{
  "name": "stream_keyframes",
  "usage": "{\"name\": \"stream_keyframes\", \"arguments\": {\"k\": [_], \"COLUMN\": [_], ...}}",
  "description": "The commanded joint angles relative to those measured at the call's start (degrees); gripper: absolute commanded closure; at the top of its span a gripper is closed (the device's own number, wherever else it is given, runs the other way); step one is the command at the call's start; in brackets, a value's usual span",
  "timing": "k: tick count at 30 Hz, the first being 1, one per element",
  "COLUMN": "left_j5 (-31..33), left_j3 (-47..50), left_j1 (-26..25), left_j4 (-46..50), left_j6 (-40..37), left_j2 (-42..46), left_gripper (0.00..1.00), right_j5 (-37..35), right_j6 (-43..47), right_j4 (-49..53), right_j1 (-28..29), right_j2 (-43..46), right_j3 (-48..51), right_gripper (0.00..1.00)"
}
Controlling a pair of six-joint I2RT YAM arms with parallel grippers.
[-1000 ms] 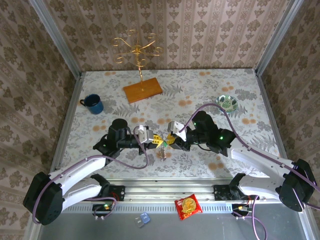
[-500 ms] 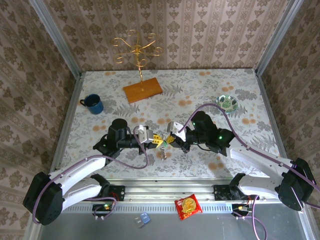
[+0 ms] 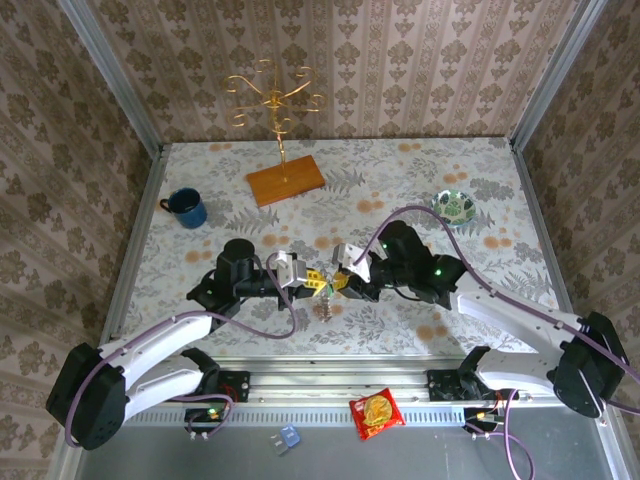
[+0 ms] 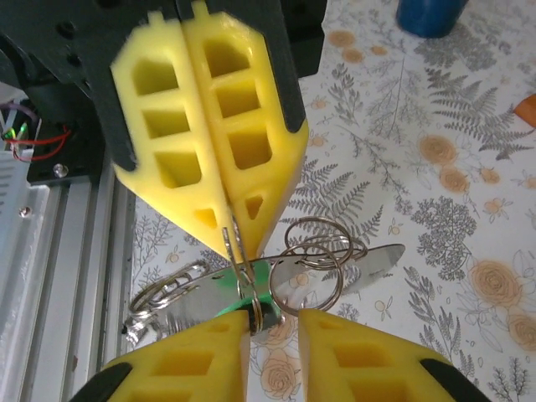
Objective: Put the keys on the keyring
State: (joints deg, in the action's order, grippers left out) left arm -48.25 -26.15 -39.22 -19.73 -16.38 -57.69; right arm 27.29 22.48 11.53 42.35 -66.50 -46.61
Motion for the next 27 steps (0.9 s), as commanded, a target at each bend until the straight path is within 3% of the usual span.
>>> {"name": "stream_keyframes", "arguments": {"k": [1, 13, 17, 22, 23, 24, 25, 27], "left_j5": [-1.54, -2.53, -2.72, -1.81, -0.9, 0.35, 1.51, 2.99], "left_j3": [0.87, 2.86, 3.38, 3.81, 3.98, 4.09, 4.13, 3.33], "left_j1": [-0.59, -1.12, -1.08, -1.1, -1.11, -1.11, -1.09, -1.07], "left_j4": [-5.74, -14.14, -16.55, -17.89, -17.69, -17.19, -16.14, -11.11], "left_j6": [2.73, 8.06, 9.37, 9.71, 9.72, 9.24, 8.47, 5.54], "left_j2": [-0.31, -2.71, -3.13, -3.57, -3.42, -2.98, -2.42, -1.16], "left_gripper": [1.0, 1.0, 1.0, 1.0, 0.96, 0.82, 0.76, 0.76], "right_j5": [0.56, 3.11, 4.34, 5.15, 5.04, 4.82, 4.47, 3.82], "right_j6": [-0.77, -5.26, -5.94, -5.37, -4.9, -4.09, -2.99, -0.77], "right_j4": [-2.88, -10.74, -11.61, -11.35, -10.64, -9.45, -7.96, -4.68], "right_j1": [-0.27, -0.25, -0.25, -0.31, -0.32, -0.25, -0.25, -0.27], "right_j2": [2.46, 0.42, -0.37, -0.66, -0.57, -0.4, -0.31, -0.38], "right_j3": [2.01, 3.7, 3.63, 3.42, 3.1, 2.58, 2.0, 0.58], "right_gripper": [0.75, 0.76, 0.83, 1.0, 1.0, 1.0, 1.0, 1.0]}}
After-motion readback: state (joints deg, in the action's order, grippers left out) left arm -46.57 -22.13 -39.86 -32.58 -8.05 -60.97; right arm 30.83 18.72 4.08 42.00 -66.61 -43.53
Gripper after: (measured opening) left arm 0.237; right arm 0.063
